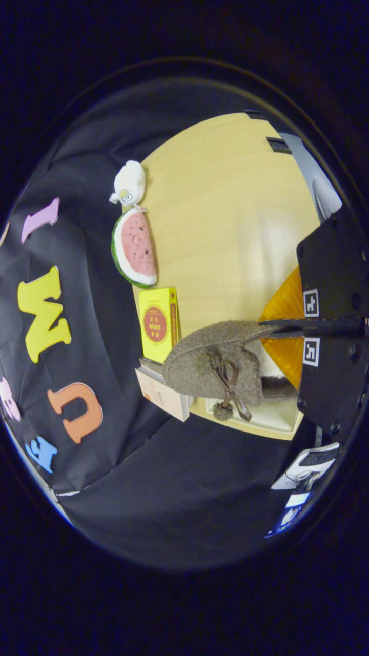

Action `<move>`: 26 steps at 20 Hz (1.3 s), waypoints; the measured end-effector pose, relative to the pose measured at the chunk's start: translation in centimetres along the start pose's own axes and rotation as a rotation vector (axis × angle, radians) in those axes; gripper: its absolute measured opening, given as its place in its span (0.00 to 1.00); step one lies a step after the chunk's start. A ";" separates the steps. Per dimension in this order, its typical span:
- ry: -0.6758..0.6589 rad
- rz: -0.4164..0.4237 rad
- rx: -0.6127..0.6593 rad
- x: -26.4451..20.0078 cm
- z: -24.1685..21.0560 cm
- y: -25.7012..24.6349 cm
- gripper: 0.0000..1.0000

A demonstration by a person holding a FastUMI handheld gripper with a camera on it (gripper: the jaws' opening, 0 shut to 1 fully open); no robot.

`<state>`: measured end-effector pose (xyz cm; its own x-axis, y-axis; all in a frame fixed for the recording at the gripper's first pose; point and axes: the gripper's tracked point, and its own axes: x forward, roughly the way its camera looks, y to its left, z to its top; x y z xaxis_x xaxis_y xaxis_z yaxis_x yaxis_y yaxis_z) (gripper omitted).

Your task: Open the storage box then place both shoes into the box .Put the left shoe in first, then the right shoe, with the right side of both shoes facing outward in a uniform manner.

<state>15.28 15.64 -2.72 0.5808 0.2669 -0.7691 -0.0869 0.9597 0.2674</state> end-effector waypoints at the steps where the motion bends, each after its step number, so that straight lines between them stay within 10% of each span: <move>1: 0.006 0.005 -0.001 0.7 -0.3 1.5 0.00; 12: -0.065 -0.135 0.018 11.6 -4.1 6.7 0.00; 19: -0.145 -0.269 -0.047 12.2 -4.9 5.2 0.00; 26: -0.211 -0.222 -0.036 10.9 -4.2 5.8 0.16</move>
<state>17.73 24.45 -11.95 0.7436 0.0294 -0.6680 0.0346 0.9960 0.0823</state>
